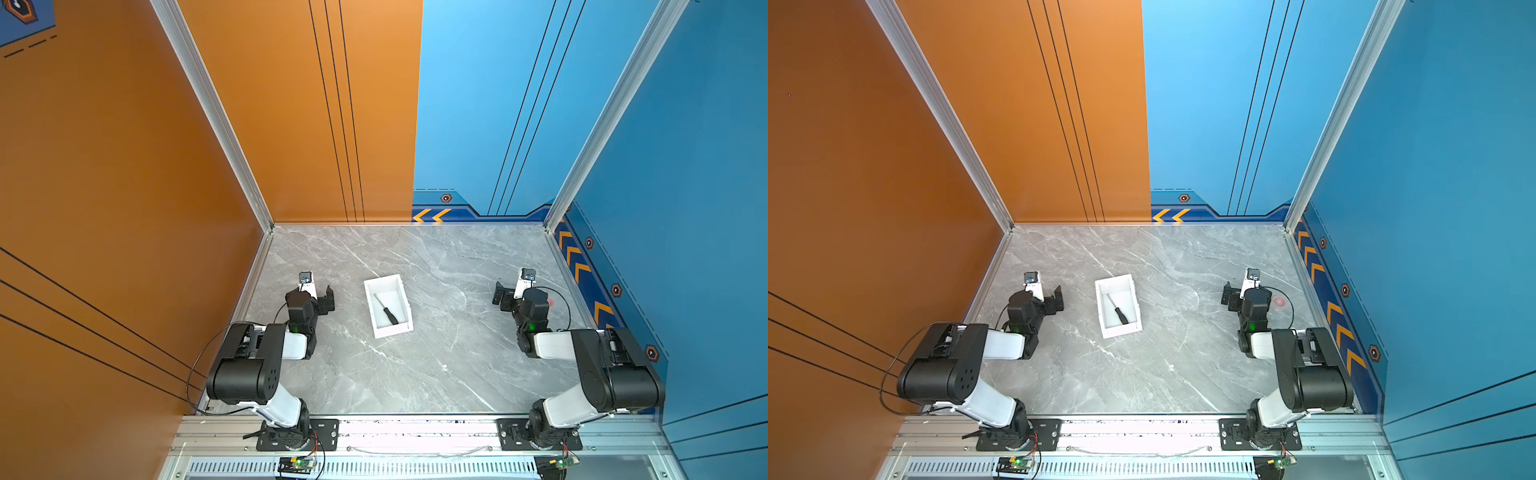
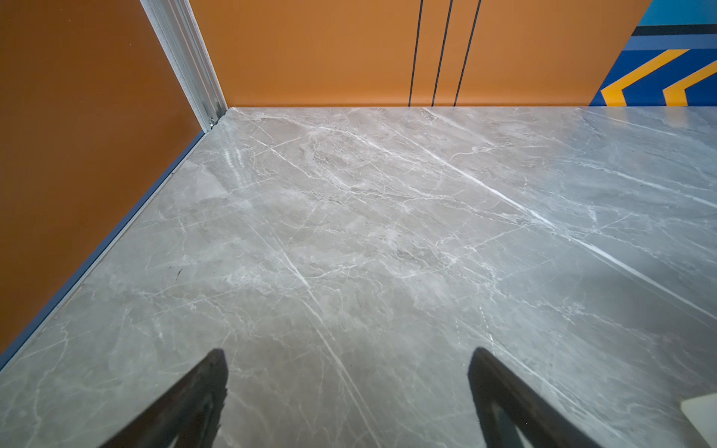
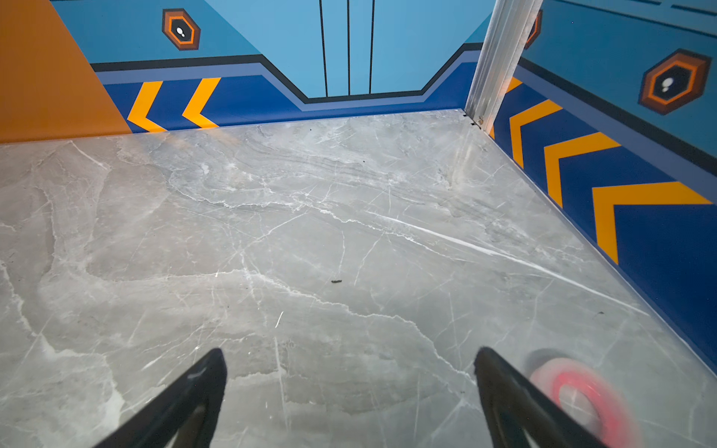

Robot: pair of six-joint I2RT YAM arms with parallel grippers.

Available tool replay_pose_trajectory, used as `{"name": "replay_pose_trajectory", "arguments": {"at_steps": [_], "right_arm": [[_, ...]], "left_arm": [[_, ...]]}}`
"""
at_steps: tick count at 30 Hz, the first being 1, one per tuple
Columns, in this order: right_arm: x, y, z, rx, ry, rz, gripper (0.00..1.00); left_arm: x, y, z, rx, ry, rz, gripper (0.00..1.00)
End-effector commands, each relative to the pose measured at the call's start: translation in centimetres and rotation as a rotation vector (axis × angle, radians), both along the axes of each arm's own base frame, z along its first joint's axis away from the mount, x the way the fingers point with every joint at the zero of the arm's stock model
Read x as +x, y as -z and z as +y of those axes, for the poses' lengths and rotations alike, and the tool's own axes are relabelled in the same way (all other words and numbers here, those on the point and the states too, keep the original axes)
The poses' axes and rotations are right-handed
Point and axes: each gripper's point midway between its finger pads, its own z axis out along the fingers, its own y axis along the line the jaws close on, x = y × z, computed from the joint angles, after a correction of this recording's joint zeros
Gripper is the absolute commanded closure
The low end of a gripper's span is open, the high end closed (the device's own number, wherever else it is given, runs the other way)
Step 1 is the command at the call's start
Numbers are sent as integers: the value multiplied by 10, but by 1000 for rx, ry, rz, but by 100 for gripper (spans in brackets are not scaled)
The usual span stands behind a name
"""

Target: Put the screwdriver in the bin

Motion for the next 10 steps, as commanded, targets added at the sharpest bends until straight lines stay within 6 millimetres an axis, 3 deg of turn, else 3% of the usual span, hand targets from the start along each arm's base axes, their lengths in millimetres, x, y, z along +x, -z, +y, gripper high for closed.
{"name": "replay_pose_trajectory", "arguments": {"at_steps": [1, 10], "right_arm": [[-1, 3, -1, -19, 6, -1, 0], [-1, 3, -1, -9, 0, 2, 0]], "left_arm": [[2, -6, -6, 10, 33, -8, 2], [3, -6, -6, 10, 33, -8, 2]]}}
